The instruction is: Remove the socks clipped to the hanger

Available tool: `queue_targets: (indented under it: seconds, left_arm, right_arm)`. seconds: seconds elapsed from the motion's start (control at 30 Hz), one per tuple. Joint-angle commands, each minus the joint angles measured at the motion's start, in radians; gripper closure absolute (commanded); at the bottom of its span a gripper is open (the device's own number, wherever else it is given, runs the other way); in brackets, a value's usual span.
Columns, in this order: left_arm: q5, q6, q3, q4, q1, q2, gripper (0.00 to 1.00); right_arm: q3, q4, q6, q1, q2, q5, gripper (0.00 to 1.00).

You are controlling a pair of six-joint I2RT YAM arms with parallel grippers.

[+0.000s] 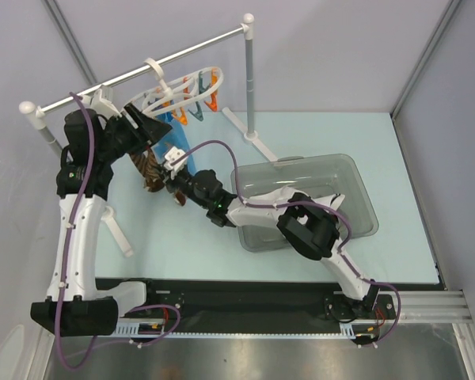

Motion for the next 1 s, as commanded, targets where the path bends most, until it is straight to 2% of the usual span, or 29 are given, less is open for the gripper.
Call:
queue_targets:
  seconds: [0.0,0.23,0.43,0.63,0.97]
  left_arm:
    - [-0.056,0.095,0.119,-0.140,0.001,-0.016,0.36]
    - [-0.165,0.178,0.269,-0.309,0.001,-0.005,0.32]
    - [-0.259,0.212,0.305,-0.401,0.001,-0.013,0.32]
    - [-0.348,0.213,0.276,-0.413,0.001,-0.037,0.33]
    - [-0.328,0.158,0.196,-0.324,0.001,-0.025,0.32]
  right_arm:
    - [-0.063,0.088,0.014,0.020,-0.118,-0.001,1.00]
    - [-0.195,0.132,0.013,0.027,-0.221,0.091,1.00]
    - [-0.275,0.146,-0.015,0.028,-0.298,0.127,1.00]
    - [-0.341,0.157,-0.056,0.036,-0.342,0.154,1.00]
    - [-0.374,0.180,-0.139,0.073,-0.367,0.181,1.00]
